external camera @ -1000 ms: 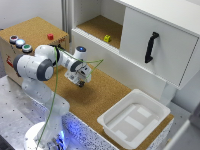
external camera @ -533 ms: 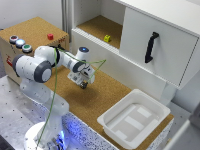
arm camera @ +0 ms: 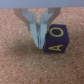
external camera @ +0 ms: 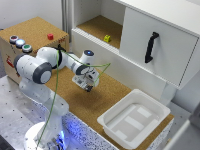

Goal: Push right the purple block

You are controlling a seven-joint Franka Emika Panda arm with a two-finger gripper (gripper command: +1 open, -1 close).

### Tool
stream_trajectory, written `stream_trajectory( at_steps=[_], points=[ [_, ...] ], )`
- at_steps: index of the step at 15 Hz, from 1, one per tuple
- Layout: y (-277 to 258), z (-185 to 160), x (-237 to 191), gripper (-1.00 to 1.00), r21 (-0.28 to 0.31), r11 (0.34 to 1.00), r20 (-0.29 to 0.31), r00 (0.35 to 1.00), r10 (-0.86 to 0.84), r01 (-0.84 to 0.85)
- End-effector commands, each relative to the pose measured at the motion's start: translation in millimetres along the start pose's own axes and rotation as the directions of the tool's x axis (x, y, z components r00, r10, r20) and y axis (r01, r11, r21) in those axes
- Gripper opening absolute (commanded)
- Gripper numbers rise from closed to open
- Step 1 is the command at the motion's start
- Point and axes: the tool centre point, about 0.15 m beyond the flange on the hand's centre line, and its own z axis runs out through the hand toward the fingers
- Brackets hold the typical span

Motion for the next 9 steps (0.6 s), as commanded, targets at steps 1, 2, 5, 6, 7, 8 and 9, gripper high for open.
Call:
stream_trajectory(
  at_steps=[1,2,5,6,7,8,9],
  points=[
    [35,3,1,-1.00,-0.014,1.000,-0.005,1.000,-0.006,0.006],
    [41,1,1,-1.00,-0.018,1.000,-0.003,1.000,-0.002,0.002],
    [56,0,-1,-1.00,-0.038,0.999,0.007,1.000,0.009,-0.009],
    [61,-1,0,-1.00,-0.044,0.999,0.005,1.000,0.014,-0.014],
    [67,-2,-1,-1.00,-0.052,0.998,-0.001,1.000,0.024,-0.024],
    [70,-1,0,-1.00,-0.055,0.998,0.003,1.000,0.026,-0.026],
    [76,0,1,-1.00,-0.061,0.998,0.005,0.999,0.035,-0.035]
  ],
)
